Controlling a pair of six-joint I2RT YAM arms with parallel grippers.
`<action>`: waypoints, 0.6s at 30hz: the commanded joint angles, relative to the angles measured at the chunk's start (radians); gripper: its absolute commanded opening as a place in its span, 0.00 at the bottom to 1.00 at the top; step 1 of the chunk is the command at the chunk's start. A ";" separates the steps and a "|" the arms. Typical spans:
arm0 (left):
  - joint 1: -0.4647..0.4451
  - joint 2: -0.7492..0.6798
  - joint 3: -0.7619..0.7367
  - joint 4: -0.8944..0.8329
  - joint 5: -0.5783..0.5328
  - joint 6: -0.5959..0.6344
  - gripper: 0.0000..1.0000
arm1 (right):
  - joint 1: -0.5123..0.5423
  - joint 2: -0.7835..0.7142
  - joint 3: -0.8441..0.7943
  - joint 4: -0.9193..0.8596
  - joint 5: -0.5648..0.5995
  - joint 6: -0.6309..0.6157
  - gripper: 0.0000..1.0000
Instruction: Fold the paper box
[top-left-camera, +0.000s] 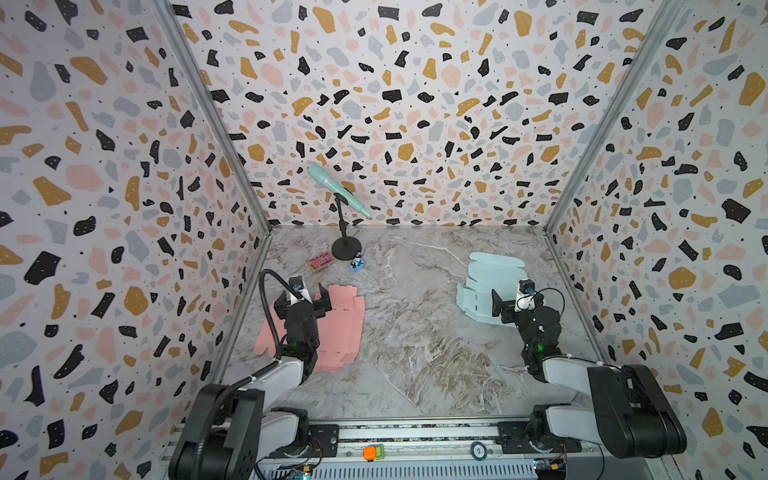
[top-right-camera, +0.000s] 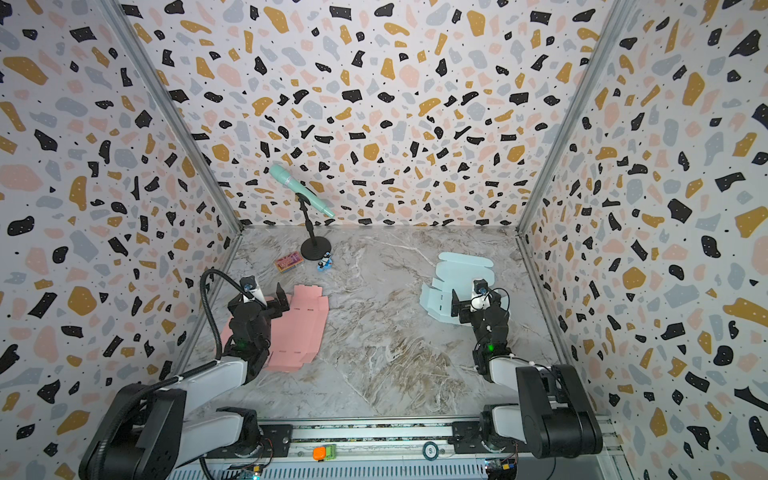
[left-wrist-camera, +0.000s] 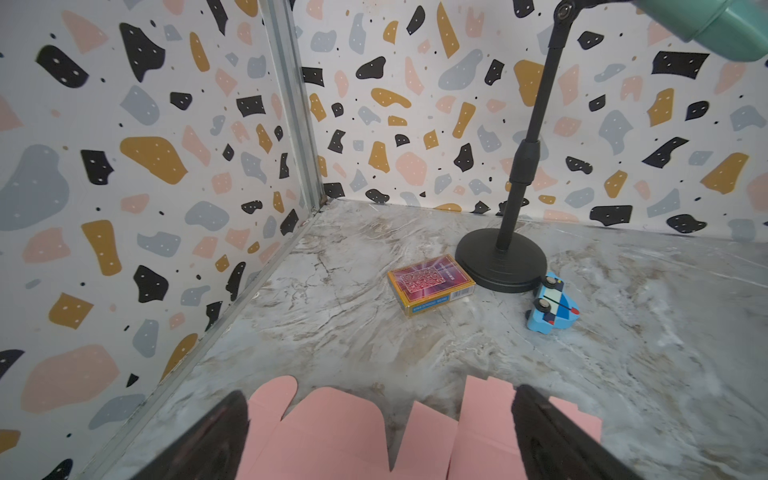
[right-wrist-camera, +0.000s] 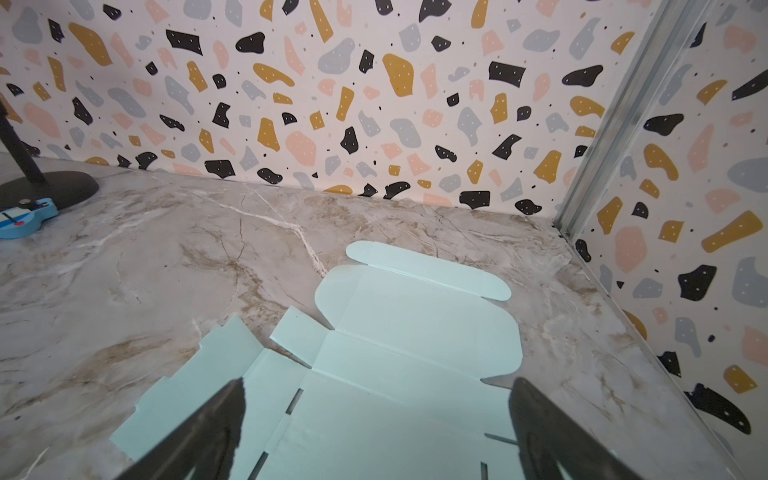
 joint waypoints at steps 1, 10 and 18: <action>0.004 -0.086 0.065 -0.222 0.114 -0.076 1.00 | 0.077 -0.098 0.074 -0.248 0.135 0.021 0.99; -0.004 -0.200 0.189 -0.610 0.373 -0.379 1.00 | 0.231 -0.104 0.352 -0.816 0.162 0.436 0.99; -0.006 -0.198 0.242 -0.785 0.503 -0.417 1.00 | 0.436 0.028 0.498 -0.916 0.032 0.565 0.99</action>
